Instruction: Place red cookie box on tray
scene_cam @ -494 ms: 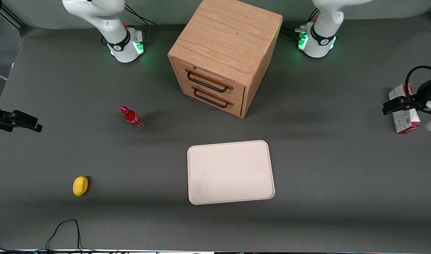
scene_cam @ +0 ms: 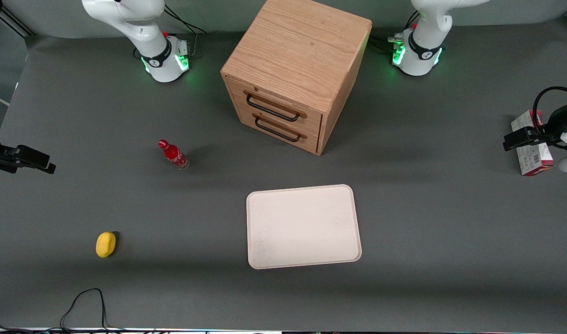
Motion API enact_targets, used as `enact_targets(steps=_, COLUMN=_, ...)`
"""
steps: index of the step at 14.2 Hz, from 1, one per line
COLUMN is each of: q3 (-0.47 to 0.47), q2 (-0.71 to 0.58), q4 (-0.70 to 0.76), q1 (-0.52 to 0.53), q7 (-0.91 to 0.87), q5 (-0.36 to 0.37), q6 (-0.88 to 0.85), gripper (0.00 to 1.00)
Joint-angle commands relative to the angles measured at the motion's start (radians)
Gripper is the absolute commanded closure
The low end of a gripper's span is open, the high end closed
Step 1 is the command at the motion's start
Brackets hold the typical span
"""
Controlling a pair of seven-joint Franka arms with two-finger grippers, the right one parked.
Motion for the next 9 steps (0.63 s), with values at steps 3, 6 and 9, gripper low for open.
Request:
enact_targets(steps=3, q3=-0.003, q2=-0.001, q4=0.01, q1=-0.001, q7=0.002, q5=0.045, q6=-0.016, gripper=0.0)
enact_targets(steps=6, q3=0.0, q2=0.001, q4=0.012, q1=0.007, q7=-0.002, q5=0.045, q6=-0.016, gripper=0.0)
enact_targets(steps=9, q3=0.0, q2=0.001, q4=0.016, q1=0.097, q7=0.097, q5=0.045, q6=-0.033, gripper=0.0)
